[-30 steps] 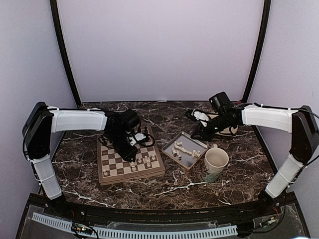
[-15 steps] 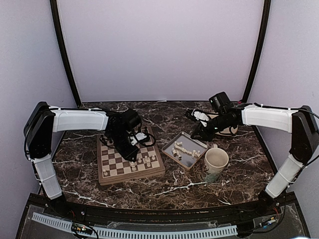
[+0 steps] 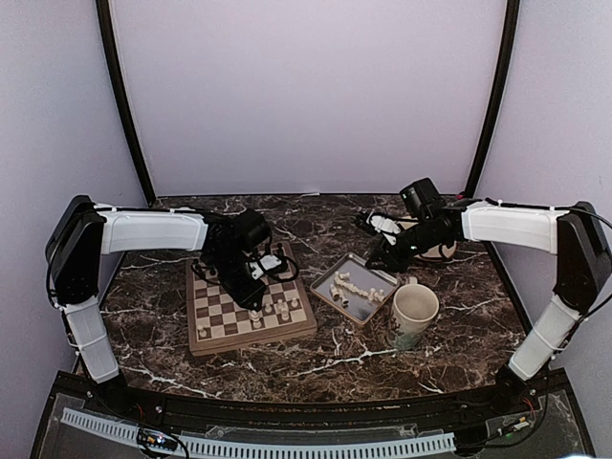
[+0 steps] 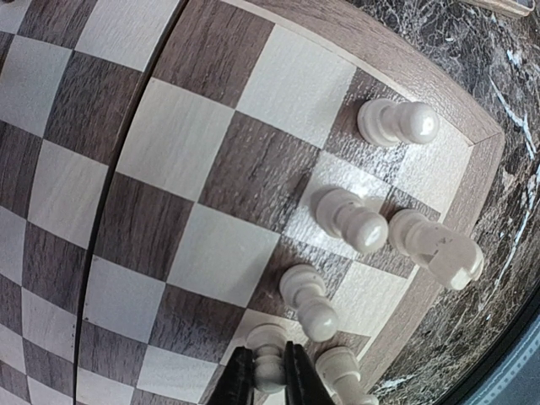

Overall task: Set up the chess pieces on the board
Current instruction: Place the pawn on e2.

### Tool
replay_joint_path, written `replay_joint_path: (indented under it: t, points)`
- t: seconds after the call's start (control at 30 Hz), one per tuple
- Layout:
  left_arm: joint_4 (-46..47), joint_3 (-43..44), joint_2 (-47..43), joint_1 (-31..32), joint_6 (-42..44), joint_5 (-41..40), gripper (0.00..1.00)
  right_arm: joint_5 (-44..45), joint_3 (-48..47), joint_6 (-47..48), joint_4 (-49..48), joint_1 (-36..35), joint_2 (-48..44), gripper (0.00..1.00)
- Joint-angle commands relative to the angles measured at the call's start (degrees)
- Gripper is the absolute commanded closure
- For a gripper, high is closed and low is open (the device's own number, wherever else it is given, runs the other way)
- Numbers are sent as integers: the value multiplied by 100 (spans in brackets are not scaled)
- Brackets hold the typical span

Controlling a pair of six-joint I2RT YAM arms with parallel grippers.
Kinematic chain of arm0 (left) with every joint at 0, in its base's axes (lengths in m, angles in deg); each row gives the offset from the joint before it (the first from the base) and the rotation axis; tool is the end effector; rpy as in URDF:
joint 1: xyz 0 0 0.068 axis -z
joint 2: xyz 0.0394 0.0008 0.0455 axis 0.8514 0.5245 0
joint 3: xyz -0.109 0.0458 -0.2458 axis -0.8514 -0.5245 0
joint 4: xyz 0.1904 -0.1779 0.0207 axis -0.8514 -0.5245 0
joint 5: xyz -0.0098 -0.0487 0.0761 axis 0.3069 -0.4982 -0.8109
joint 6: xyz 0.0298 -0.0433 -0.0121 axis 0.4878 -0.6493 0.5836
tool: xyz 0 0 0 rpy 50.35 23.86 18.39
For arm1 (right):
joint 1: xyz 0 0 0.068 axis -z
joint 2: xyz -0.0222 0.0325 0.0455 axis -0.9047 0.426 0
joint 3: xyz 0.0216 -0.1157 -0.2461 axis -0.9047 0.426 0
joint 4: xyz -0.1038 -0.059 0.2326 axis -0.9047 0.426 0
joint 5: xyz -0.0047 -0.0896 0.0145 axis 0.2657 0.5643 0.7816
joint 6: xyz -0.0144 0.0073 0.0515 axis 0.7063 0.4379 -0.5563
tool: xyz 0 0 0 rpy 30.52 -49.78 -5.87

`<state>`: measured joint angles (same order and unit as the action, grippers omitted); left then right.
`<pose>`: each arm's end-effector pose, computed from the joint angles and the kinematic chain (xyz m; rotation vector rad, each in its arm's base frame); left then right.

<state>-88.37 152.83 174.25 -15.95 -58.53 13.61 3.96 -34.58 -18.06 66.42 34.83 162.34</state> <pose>0.2639 -0.2488 0.1903 1.1926 2.6528 -0.3567 0.2915 0.1840 0.2266 -1.2848 2.1045 0.5342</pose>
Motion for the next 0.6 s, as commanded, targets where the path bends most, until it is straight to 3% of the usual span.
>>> replay_joint_path:
  t: [0.0, 0.27, 0.57]
  points:
    - [-161, -73, -215, 44, -7, 18, 87, -70, -7, 48, -13, 26, 55, 75]
    - [-153, -94, -279, 48, -21, 27, 87, -83, -42, 45, 14, 17, 112, 75]
    - [-180, -87, -282, 48, -3, -35, 80, -106, -63, 18, 29, 21, 145, 75]
